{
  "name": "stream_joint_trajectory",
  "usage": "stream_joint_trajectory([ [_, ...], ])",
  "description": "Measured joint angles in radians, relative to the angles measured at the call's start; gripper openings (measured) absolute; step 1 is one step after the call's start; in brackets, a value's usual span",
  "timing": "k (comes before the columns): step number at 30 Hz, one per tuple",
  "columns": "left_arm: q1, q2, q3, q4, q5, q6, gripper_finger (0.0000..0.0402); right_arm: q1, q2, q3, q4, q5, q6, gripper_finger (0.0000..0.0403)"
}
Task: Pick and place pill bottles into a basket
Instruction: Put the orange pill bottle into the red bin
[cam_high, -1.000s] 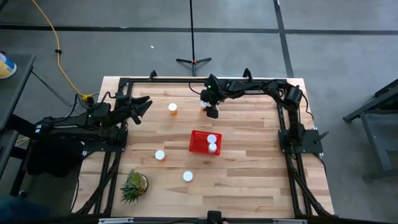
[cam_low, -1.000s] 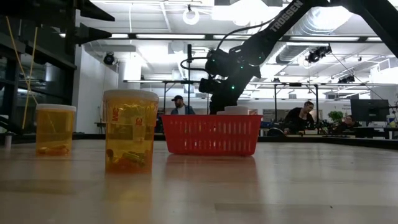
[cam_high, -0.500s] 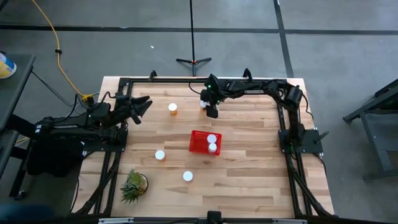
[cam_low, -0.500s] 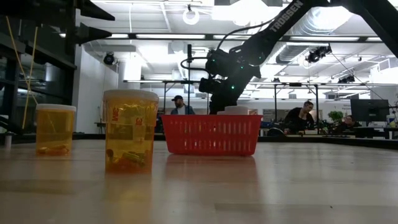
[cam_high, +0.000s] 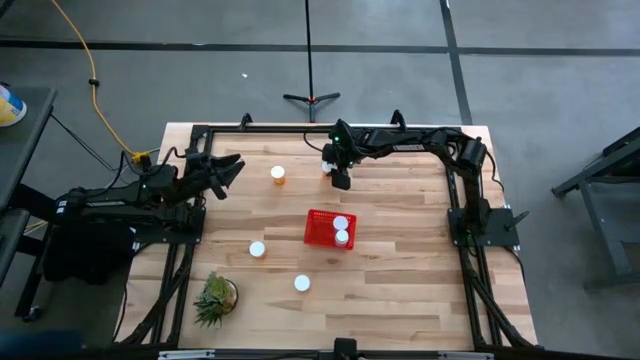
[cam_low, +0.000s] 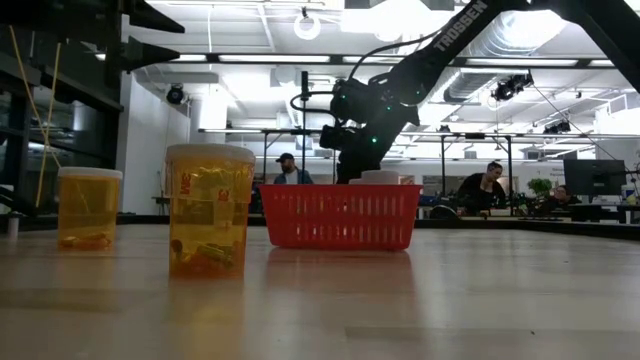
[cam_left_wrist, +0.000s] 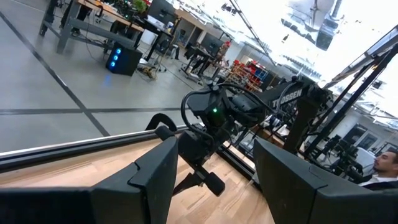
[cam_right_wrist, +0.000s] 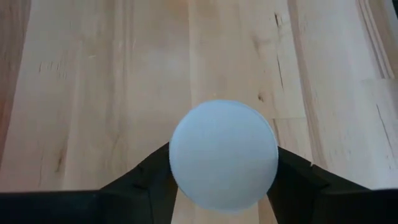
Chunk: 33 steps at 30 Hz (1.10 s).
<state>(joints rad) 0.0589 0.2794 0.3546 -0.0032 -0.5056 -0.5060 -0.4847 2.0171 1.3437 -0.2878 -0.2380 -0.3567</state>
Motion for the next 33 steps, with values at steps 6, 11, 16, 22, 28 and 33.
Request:
stream_joint_trajectory([
  [6,0.000,0.000,0.000,0.000,0.000,0.000,0.0246,0.000,0.000,0.000,0.001,-0.009,0.066,0.0192],
  [11,0.000,0.000,0.000,0.000,0.000,0.000,0.0246,0.000,-0.001,0.000,0.001,-0.025,0.094,0.0193],
  [16,0.000,0.000,0.000,0.000,0.000,0.000,0.0246,0.004,-0.010,0.011,-0.008,-0.038,0.096,0.0189],
  [22,0.000,0.000,0.000,0.000,0.000,0.000,0.0246,0.027,-0.017,0.107,-0.112,-0.053,0.097,0.0191],
  [28,0.000,0.000,0.000,0.000,0.000,0.001,0.0246,0.097,-0.017,0.190,-0.238,-0.077,0.086,0.0186],
  [33,0.000,0.000,0.000,0.000,0.000,0.002,0.0246,0.153,-0.017,0.254,-0.296,-0.091,0.101,0.0187],
])
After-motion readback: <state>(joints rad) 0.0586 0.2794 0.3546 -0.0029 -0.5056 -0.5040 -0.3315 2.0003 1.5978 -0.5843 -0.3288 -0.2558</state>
